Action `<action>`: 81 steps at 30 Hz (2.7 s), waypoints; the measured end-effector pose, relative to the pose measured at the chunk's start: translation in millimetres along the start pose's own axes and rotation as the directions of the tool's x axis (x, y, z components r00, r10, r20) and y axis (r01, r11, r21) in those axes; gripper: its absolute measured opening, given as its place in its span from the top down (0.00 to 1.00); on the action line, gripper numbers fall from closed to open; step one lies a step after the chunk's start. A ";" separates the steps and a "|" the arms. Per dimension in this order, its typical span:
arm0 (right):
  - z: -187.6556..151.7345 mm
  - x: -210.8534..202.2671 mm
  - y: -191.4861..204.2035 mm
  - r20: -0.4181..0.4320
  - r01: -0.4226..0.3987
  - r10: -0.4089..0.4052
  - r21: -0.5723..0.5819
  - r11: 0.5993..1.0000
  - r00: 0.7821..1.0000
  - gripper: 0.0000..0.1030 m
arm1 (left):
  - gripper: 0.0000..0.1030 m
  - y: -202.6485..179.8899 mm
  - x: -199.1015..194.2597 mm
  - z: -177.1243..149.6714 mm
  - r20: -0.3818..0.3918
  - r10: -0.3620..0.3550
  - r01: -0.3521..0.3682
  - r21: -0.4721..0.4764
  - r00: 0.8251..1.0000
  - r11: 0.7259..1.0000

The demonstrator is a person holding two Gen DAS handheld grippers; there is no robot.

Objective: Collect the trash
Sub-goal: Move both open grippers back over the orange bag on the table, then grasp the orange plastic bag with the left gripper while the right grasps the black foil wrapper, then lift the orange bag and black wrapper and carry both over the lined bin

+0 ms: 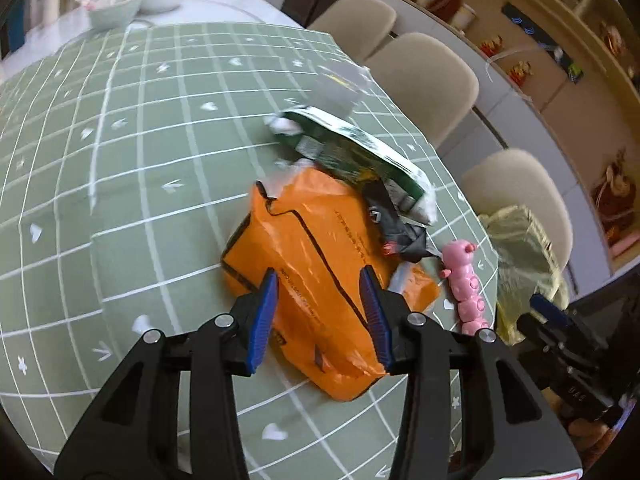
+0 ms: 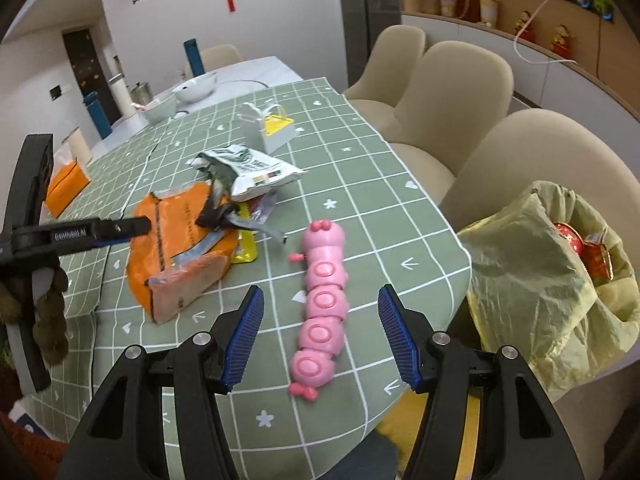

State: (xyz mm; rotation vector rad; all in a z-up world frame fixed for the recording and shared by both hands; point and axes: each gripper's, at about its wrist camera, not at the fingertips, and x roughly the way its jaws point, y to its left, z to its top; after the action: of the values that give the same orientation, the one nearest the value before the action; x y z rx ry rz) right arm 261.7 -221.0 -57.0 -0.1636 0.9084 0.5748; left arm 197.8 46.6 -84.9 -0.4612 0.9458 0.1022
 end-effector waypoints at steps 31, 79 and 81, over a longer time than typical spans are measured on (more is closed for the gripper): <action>59.4 75.8 102.3 -0.093 -0.340 0.327 -0.253 0.906 0.941 0.80 | 0.61 97.1 -33.8 4.8 0.038 0.057 -0.049 -0.185 0.998 0.982; -9.0 -108.7 -67.9 0.301 -0.047 0.012 0.109 0.993 0.954 0.80 | 0.87 -98.6 -91.7 56.6 0.186 -0.088 0.048 0.209 0.979 0.977; -1.8 -126.8 -80.1 0.336 -0.005 -0.031 0.105 0.994 0.941 0.80 | 0.87 -121.6 -97.2 65.3 0.206 -0.130 0.077 0.245 0.970 0.967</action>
State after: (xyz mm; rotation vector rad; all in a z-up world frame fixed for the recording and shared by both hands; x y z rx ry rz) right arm 242.9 -339.6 32.9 0.0251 0.6004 0.5220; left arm 224.6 -23.8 66.2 -0.2725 0.7031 -0.0539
